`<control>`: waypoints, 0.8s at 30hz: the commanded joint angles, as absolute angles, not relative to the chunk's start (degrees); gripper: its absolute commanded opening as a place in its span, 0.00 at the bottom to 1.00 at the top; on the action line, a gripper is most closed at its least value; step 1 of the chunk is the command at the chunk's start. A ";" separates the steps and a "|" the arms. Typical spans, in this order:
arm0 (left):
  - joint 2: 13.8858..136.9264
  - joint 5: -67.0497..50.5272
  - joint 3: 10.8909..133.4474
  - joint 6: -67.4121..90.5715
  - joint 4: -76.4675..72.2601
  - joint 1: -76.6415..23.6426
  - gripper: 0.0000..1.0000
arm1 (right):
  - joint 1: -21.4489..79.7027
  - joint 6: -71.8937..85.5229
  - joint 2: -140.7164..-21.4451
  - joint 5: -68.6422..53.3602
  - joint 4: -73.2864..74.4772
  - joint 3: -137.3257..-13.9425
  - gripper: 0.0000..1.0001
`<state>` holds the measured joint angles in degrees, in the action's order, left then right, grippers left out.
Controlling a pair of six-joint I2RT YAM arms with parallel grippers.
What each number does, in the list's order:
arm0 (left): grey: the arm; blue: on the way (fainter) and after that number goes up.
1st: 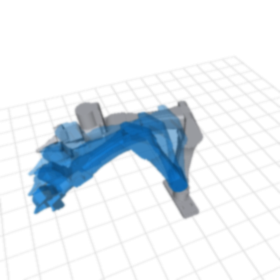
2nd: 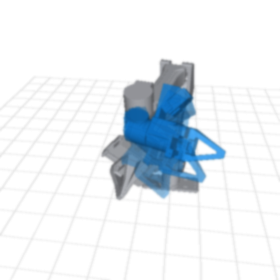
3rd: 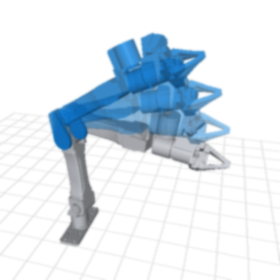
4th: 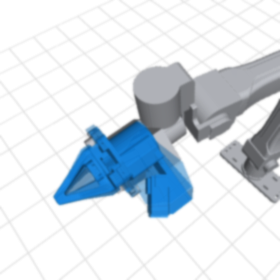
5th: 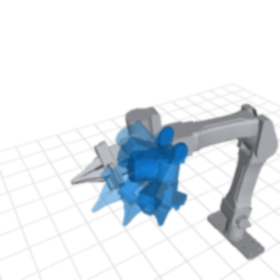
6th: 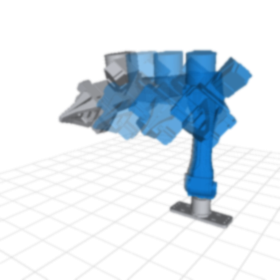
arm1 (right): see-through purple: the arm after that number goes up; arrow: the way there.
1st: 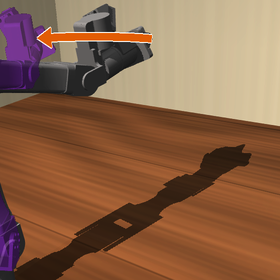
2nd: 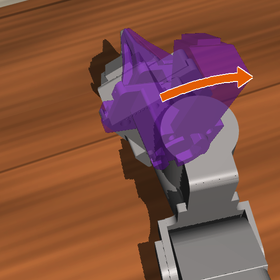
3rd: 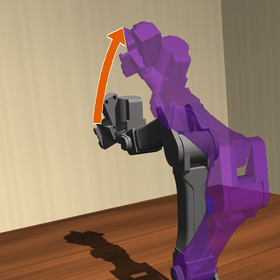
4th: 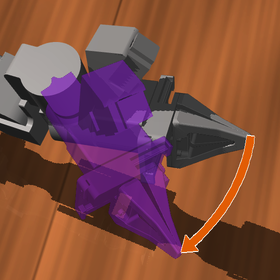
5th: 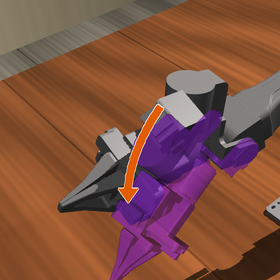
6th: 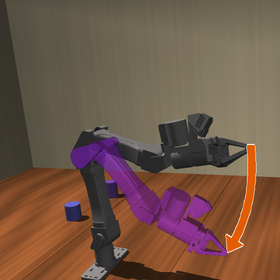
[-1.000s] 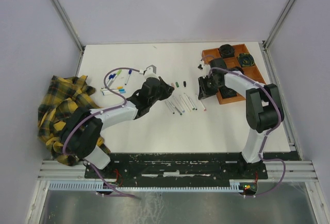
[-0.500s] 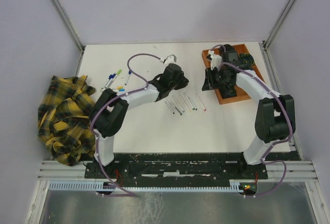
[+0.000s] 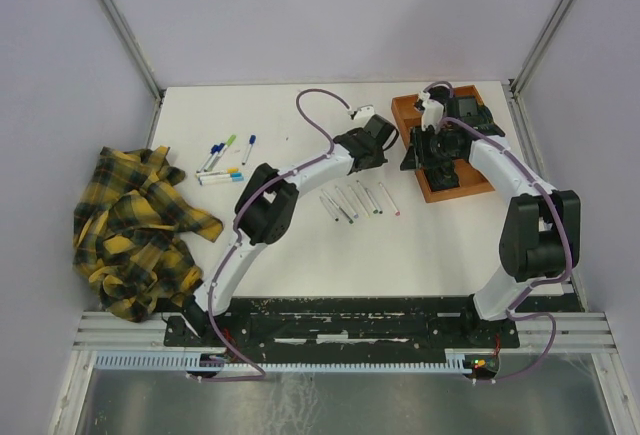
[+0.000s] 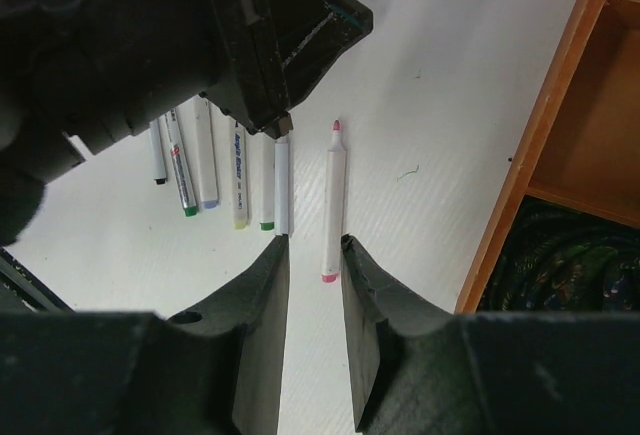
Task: Open the pen caps
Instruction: Place the pen cap at the center of the board.
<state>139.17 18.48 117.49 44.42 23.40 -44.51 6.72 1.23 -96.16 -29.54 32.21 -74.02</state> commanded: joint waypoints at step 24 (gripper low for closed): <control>134.89 26.81 124.77 34.46 29.07 -44.71 0.40 | 5.57 1.76 -92.50 -33.63 30.53 -73.61 0.34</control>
